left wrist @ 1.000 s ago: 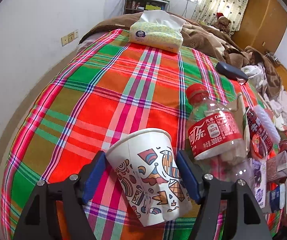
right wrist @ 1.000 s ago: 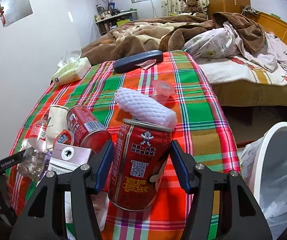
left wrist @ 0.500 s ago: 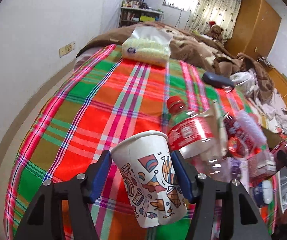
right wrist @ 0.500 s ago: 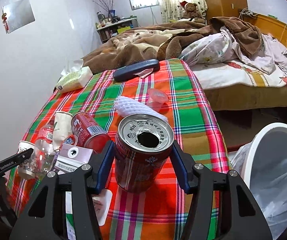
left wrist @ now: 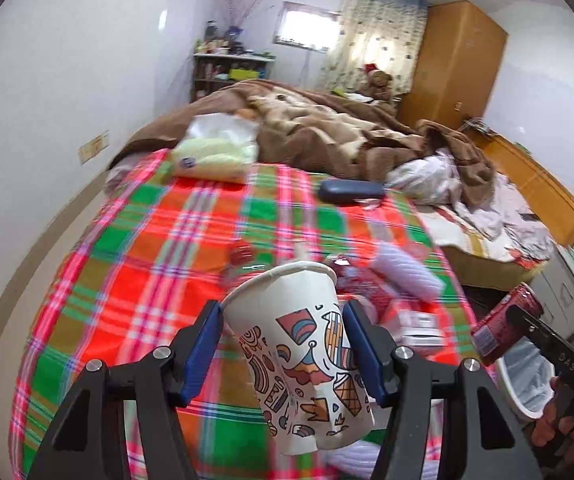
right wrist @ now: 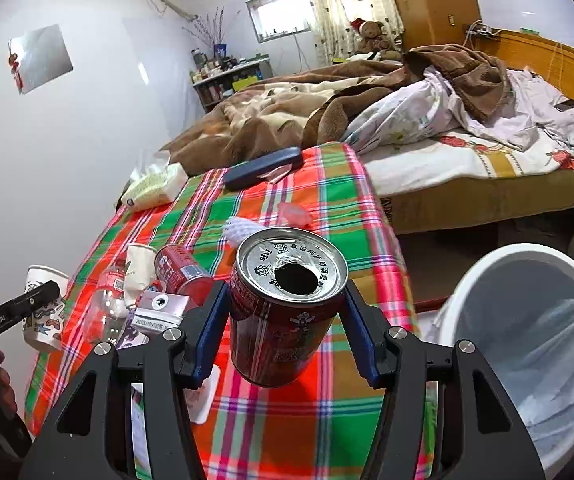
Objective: Collect trash
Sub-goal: 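Carry both items over the white bin and open both tools to drop them, then move the left tool to the Coca-Cola bottle while the right tool reaches the yogurt cup, then grasp the Coca-Cola bottle with the left tool while the right tool grasps the yogurt cup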
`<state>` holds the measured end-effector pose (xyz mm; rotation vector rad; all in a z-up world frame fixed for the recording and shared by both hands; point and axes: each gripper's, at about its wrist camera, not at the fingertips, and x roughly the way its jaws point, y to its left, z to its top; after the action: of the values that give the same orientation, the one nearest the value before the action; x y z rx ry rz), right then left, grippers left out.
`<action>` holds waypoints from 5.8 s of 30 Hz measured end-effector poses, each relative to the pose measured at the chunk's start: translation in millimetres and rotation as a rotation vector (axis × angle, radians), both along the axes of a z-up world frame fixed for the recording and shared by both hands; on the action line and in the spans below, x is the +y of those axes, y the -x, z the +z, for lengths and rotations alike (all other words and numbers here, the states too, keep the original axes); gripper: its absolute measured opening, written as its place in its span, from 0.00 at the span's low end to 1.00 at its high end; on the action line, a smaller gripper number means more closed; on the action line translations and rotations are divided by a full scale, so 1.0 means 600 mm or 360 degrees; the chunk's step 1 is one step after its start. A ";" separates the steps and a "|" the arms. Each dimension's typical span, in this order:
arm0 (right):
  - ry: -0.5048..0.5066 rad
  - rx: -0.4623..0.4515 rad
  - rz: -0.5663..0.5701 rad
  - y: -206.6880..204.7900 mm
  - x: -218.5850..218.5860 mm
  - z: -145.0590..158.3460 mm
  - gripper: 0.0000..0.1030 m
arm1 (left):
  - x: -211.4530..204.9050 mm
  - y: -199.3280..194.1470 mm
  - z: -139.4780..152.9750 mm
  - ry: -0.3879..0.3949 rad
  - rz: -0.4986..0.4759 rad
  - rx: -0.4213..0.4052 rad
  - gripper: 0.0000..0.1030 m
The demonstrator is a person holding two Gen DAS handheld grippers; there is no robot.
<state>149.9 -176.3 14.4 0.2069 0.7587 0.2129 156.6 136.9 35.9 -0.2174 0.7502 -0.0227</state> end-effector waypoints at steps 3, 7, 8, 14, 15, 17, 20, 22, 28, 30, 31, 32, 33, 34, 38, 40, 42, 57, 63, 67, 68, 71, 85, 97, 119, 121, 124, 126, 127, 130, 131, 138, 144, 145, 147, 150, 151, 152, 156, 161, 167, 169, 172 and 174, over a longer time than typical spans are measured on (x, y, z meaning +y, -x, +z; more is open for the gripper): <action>0.0004 -0.0013 -0.0027 0.011 -0.021 0.007 0.55 | -0.045 -0.002 0.010 -0.0003 -0.0093 -0.0014 0.60; 0.0018 -0.0035 -0.0088 0.027 -0.058 0.015 0.55 | -0.110 -0.008 0.016 0.0012 -0.0212 -0.0026 0.60; 0.0018 -0.0039 -0.0106 0.030 -0.068 0.016 0.55 | -0.126 -0.008 0.018 0.0019 -0.0240 -0.0029 0.60; 0.0029 -0.0042 -0.0218 0.049 -0.126 0.016 0.55 | -0.235 -0.008 0.022 0.0026 -0.0437 -0.0045 0.60; 0.0030 -0.0040 -0.0234 0.052 -0.135 0.015 0.55 | -0.255 -0.010 0.021 0.0035 -0.0475 -0.0040 0.60; 0.0039 -0.0034 -0.0272 0.058 -0.155 0.013 0.55 | -0.292 -0.012 0.017 0.0044 -0.0543 -0.0031 0.60; 0.0049 -0.0020 -0.0322 0.065 -0.183 0.008 0.55 | -0.352 -0.013 0.009 0.0047 -0.0652 -0.0012 0.60; 0.0056 -0.0006 -0.0358 0.072 -0.202 0.003 0.55 | -0.389 -0.014 0.001 0.0061 -0.0722 0.0005 0.60; 0.0102 0.0064 -0.0435 0.078 -0.250 -0.023 0.55 | -0.494 -0.013 -0.026 0.0071 -0.0911 0.0057 0.61; 0.0117 0.0088 -0.0447 0.080 -0.262 -0.032 0.55 | -0.523 -0.015 -0.041 0.0064 -0.0959 0.0093 0.61; 0.0123 0.0103 -0.0456 0.080 -0.269 -0.037 0.55 | -0.535 -0.016 -0.046 0.0067 -0.0975 0.0100 0.61; 0.0128 0.0114 -0.0463 0.082 -0.276 -0.041 0.55 | -0.542 -0.017 -0.051 0.0070 -0.0994 0.0103 0.61; 0.0126 0.0123 -0.0468 0.083 -0.283 -0.044 0.55 | -0.553 -0.019 -0.055 0.0065 -0.1011 0.0107 0.61; 0.0123 0.0138 -0.0475 0.082 -0.288 -0.048 0.55 | -0.563 -0.022 -0.062 0.0050 -0.1017 0.0120 0.61; 0.0161 0.0181 -0.0495 0.077 -0.304 -0.063 0.55 | -0.594 -0.032 -0.086 0.0012 -0.1040 0.0151 0.61; 0.0178 0.0206 -0.0483 0.076 -0.307 -0.072 0.55 | -0.604 -0.033 -0.095 0.0023 -0.1056 0.0167 0.62; 0.0180 0.0223 -0.0467 0.077 -0.311 -0.078 0.55 | -0.613 -0.036 -0.102 0.0025 -0.1079 0.0188 0.64; 0.0193 0.0201 -0.0469 0.086 -0.314 -0.075 0.64 | -0.584 -0.037 -0.097 0.0048 -0.1020 0.0177 0.69; 0.0181 0.0164 -0.0497 0.096 -0.310 -0.061 0.64 | -0.563 -0.028 -0.084 0.0061 -0.0982 0.0151 0.69; 0.0190 0.0132 -0.0498 0.100 -0.299 -0.051 0.64 | -0.536 -0.014 -0.070 0.0072 -0.0955 0.0112 0.69; 0.0186 0.0128 -0.0497 0.101 -0.296 -0.049 0.64 | -0.530 -0.011 -0.067 0.0079 -0.0951 0.0109 0.69; 0.0187 0.0102 -0.0484 0.105 -0.283 -0.040 0.64 | -0.505 0.000 -0.060 0.0064 -0.0910 0.0094 0.69; 0.0152 -0.0030 -0.0318 0.108 -0.181 -0.008 0.64 | -0.335 0.039 -0.039 0.0073 -0.0640 0.0018 0.69; 0.0113 -0.0021 -0.0049 0.076 -0.067 -0.013 0.64 | -0.131 0.055 -0.027 0.0071 -0.0238 -0.0043 0.69; 0.0022 0.0049 0.0425 0.076 0.100 -0.046 0.64 | 0.045 0.002 -0.082 0.0101 0.0054 0.0096 0.70; 0.0019 0.0055 0.0443 0.076 0.107 -0.049 0.64 | 0.054 -0.013 -0.089 0.0157 0.0048 0.0122 0.70; 0.0024 0.0078 0.0472 0.073 0.119 -0.055 0.64 | 0.056 -0.033 -0.096 0.0150 0.0042 0.0132 0.71; 0.0033 0.0095 0.0480 0.068 0.127 -0.059 0.64 | 0.060 -0.048 -0.103 0.0189 0.0029 0.0157 0.71; 0.0036 0.0097 0.0477 0.065 0.129 -0.060 0.64 | 0.061 -0.055 -0.106 0.0197 0.0032 0.0175 0.71; 0.0044 0.0102 0.0488 0.059 0.136 -0.063 0.64 | 0.054 -0.067 -0.108 0.0142 -0.0001 0.0165 0.71; 0.0052 0.0108 0.0494 0.056 0.139 -0.065 0.64 | 0.053 -0.074 -0.111 0.0142 -0.0007 0.0180 0.71; 0.0098 0.0160 0.0446 0.034 0.143 -0.083 0.64 | 0.054 -0.105 -0.132 0.0137 -0.0030 0.0245 0.71; 0.0098 0.0177 0.0426 0.023 0.146 -0.091 0.64 | 0.055 -0.124 -0.150 0.0116 -0.0021 0.0300 0.71; 0.0099 0.0179 0.0424 0.022 0.147 -0.091 0.64 | 0.055 -0.128 -0.153 0.0122 -0.0030 0.0305 0.71; 0.0112 0.0169 0.0413 0.021 0.149 -0.092 0.64 | 0.054 -0.134 -0.156 0.0098 -0.0039 0.0316 0.71; 0.0162 0.0161 0.0427 0.022 0.157 -0.092 0.64 | 0.050 -0.140 -0.157 0.0049 -0.0041 0.0320 0.71; 0.0150 0.0161 0.0436 0.021 0.159 -0.093 0.64 | 0.049 -0.141 -0.157 0.0054 -0.0046 0.0314 0.71; 0.0140 0.0176 0.0424 0.018 0.157 -0.096 0.64 | 0.050 -0.141 -0.157 0.0064 -0.0049 0.0314 0.71; 0.0112 0.0186 0.0402 0.014 0.151 -0.097 0.64 | 0.054 -0.141 -0.161 0.0066 -0.0059 0.0322 0.69; 0.0139 0.0156 0.0392 0.016 0.157 -0.092 0.53 | 0.050 -0.142 -0.158 0.0039 -0.0072 0.0322 0.62; 0.0134 0.0122 0.0364 0.019 0.149 -0.088 0.53 | 0.051 -0.129 -0.156 0.0048 -0.0070 0.0308 0.61; 0.0123 0.0111 0.0363 0.021 0.147 -0.085 0.52 | 0.050 -0.122 -0.153 0.0044 -0.0069 0.0299 0.61; 0.0114 0.0094 0.0362 0.024 0.145 -0.083 0.52 | 0.050 -0.111 -0.147 0.0038 -0.0067 0.0286 0.61; 0.0107 0.0085 0.0358 0.026 0.144 -0.081 0.52 | 0.050 -0.103 -0.144 0.0045 -0.0060 0.0277 0.61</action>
<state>134.2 -89.9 -34.0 0.0633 0.8411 0.3959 218.5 167.1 -50.2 -0.2338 0.9277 -0.0509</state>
